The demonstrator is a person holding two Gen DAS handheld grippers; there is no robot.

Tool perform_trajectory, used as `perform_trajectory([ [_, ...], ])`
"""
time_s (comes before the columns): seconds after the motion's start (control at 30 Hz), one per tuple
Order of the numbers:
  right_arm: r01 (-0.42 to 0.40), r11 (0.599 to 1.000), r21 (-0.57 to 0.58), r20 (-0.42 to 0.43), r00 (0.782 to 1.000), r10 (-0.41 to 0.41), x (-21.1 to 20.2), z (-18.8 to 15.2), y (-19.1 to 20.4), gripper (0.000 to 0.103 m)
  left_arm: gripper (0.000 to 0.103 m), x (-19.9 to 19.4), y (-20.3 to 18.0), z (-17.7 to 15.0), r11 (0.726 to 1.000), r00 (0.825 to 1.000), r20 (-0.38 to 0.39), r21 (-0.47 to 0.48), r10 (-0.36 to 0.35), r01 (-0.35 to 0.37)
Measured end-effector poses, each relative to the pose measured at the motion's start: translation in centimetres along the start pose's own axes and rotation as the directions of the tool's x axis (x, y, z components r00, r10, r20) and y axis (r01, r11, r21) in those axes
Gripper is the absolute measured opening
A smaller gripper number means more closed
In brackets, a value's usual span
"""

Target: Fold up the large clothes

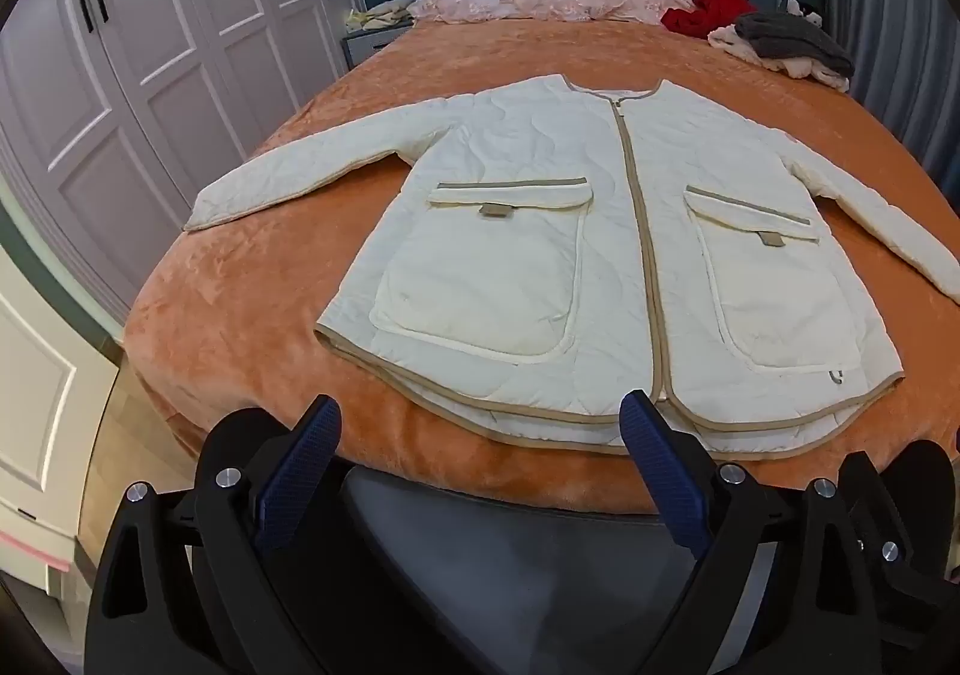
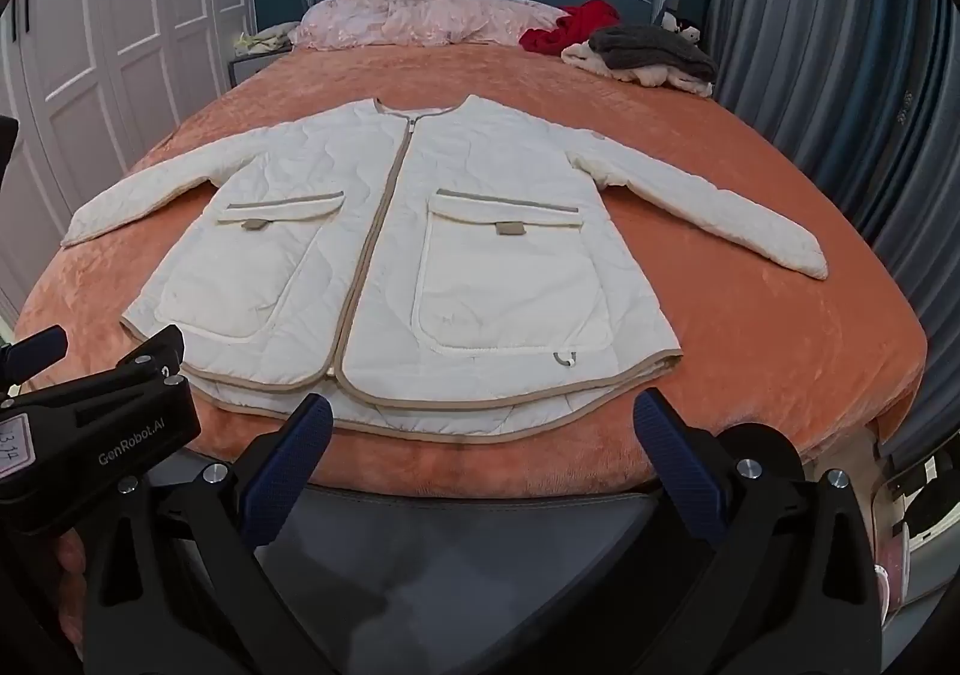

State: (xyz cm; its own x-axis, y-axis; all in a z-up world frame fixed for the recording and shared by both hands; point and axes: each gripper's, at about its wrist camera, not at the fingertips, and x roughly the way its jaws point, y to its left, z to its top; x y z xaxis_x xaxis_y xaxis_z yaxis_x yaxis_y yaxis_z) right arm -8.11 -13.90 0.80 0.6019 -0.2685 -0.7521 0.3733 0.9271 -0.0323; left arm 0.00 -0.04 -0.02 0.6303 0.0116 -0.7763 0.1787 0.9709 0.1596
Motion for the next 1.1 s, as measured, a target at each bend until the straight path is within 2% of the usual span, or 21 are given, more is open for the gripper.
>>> perform_trajectory([
  [0.1,-0.005,1.000,0.000,-0.007,1.000,0.005,0.0,-0.5,0.2,0.098,0.092,0.1,-0.3,0.0,1.000,1.000,-0.008,-0.004,0.003,-0.003],
  [0.13,-0.003,1.000,-0.005,0.007,1.000,0.003,-0.5,0.1,0.2,0.098,0.092,0.1,0.2,0.0,1.000,1.000,-0.003,-0.018,-0.022,0.022],
  [1.1,0.009,1.000,-0.020,0.037,0.999,-0.008,-1.1,0.0,0.8,0.098,0.091,-1.4,0.4,0.3,1.000,0.999,0.040,-0.023,-0.002,0.003],
])
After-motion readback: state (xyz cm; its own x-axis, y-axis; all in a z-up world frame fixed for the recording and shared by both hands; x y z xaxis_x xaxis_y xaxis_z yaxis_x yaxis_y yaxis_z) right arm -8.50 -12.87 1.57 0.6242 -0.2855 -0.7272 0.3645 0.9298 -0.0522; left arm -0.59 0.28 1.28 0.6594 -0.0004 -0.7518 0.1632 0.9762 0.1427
